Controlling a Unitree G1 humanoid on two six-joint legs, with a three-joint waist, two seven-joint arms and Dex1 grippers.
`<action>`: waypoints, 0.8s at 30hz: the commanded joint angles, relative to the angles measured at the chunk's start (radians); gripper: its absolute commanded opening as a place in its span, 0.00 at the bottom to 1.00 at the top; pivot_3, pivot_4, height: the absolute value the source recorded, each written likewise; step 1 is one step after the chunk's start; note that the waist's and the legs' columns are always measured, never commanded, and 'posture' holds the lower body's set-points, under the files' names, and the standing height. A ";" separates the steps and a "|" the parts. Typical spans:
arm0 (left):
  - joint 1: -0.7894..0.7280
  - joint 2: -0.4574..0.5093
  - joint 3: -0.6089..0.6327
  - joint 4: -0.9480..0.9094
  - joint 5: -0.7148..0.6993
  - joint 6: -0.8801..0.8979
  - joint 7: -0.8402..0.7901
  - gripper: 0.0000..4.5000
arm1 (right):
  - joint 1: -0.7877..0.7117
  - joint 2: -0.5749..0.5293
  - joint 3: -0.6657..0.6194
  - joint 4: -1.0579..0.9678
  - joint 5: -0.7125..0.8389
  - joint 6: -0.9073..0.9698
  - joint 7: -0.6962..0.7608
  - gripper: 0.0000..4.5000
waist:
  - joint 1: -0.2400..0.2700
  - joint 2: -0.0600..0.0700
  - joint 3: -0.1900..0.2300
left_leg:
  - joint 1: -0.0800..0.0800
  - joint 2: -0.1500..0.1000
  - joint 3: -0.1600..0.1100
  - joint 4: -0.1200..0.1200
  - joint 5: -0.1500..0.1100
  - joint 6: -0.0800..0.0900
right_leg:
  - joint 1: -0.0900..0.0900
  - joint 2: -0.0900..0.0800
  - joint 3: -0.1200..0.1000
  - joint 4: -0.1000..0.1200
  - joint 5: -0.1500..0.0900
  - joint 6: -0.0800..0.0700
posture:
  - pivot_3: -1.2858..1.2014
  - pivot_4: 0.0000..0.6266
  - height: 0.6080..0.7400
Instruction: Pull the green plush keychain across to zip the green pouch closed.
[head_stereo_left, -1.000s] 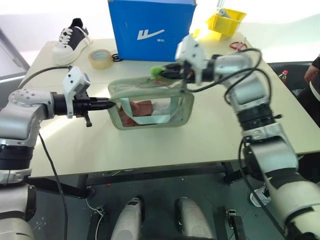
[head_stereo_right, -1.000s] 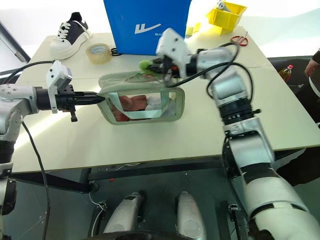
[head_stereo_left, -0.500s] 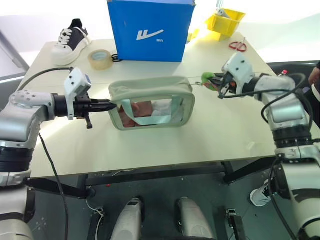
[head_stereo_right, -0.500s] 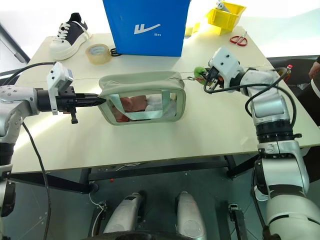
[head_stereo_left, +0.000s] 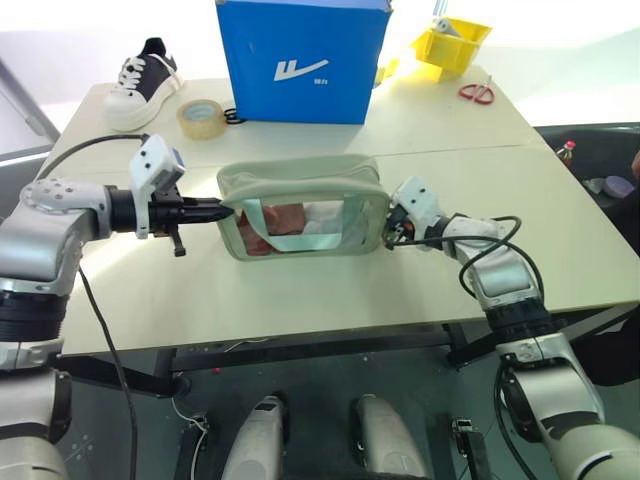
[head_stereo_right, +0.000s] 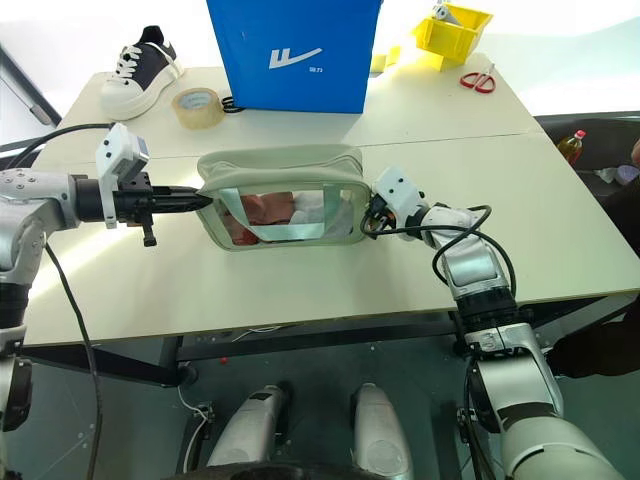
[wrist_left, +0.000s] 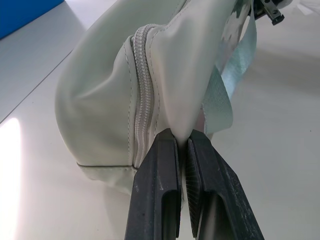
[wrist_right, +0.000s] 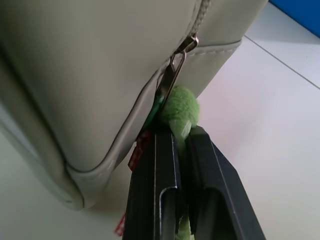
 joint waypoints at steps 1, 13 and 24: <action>0.009 0.011 0.005 -0.022 0.005 -0.007 -0.007 0.00 | -0.044 -0.064 -0.037 -0.061 0.056 0.018 0.094 0.33 | 0.000 0.000 0.000 | 0.000 0.000 0.000 0.000 0.000 0.000 | 0.000 0.000 0.000 0.000 0.000 0.000 | 0.52 0.24 1.00; -0.018 0.012 0.047 0.006 -0.022 -0.005 -0.006 0.44 | -0.262 -0.386 -0.124 -0.029 0.222 0.122 0.469 1.00 | -0.002 0.000 0.000 | 0.000 0.000 0.000 -0.001 0.000 0.000 | 0.000 0.000 0.000 -0.002 0.000 0.000 | 0.52 0.24 1.00; -0.040 0.175 0.210 -0.005 -0.145 0.157 -0.043 0.99 | -0.138 -0.434 -0.167 -0.343 0.393 0.339 0.488 1.00 | 0.000 0.000 0.000 | -0.001 0.000 0.000 -0.001 0.000 0.000 | -0.001 -0.001 0.000 -0.001 -0.001 -0.002 | 0.52 0.24 1.00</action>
